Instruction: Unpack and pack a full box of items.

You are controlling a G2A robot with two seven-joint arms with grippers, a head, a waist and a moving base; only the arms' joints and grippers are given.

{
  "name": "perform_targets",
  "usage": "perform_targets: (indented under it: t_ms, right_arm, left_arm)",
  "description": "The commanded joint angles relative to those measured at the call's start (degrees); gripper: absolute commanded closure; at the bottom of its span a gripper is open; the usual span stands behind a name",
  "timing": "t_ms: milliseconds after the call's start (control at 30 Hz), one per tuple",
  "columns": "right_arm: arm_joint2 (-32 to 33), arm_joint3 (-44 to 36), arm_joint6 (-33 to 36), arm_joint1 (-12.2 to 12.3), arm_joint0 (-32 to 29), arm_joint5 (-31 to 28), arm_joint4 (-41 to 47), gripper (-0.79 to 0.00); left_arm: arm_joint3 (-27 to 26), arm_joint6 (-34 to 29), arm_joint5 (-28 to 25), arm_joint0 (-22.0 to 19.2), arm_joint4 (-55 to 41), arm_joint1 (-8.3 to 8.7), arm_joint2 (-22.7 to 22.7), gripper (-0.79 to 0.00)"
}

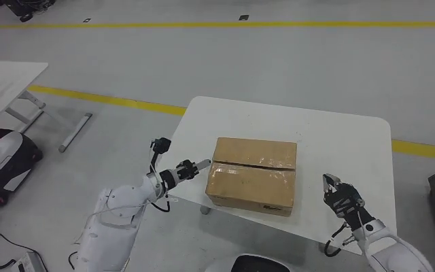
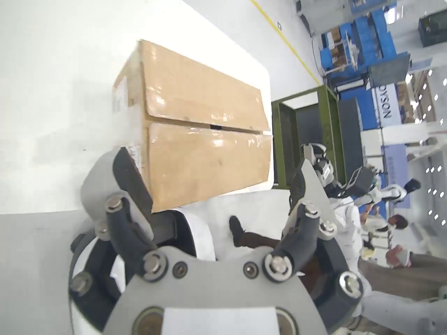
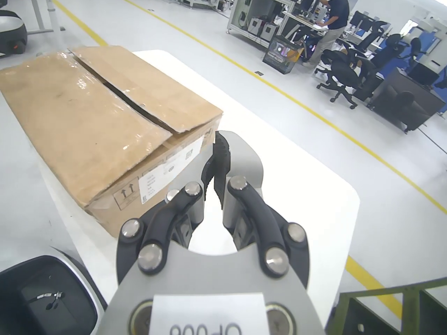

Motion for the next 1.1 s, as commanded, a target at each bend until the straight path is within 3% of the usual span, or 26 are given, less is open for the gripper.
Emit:
perform_targets:
  t_ms: [0,100,300,667,1067]
  right_arm:
    - [0.84,-0.14,-0.11,0.11,-0.63,-0.03,0.21,0.000]
    - [1.69,0.23,-0.21,0.22,-1.32,0.25,0.36,0.000]
    - [0.59,5.11,-1.41,-0.06,-0.22,1.54,1.26,0.000]
    - [-12.43,19.01,-3.11,-2.28,9.79,-0.81,-2.49,0.000]
    - [-17.43,19.06,-4.46,-2.67,9.28,-4.24,-6.54,0.000]
  left_arm:
    - [-1.07,0.11,1.28,-0.24,1.31,-0.09,3.69,-0.785]
    - [-2.09,-1.16,0.99,-0.48,2.87,-0.03,7.12,-0.785]
    - [-2.09,-1.16,0.99,-0.48,2.87,-0.03,7.12,-0.785]
    - [-2.09,-1.16,0.99,-0.48,2.87,-0.03,7.12,-0.785]
    - [-2.09,-1.16,0.99,-0.48,2.87,-0.03,7.12,-0.785]
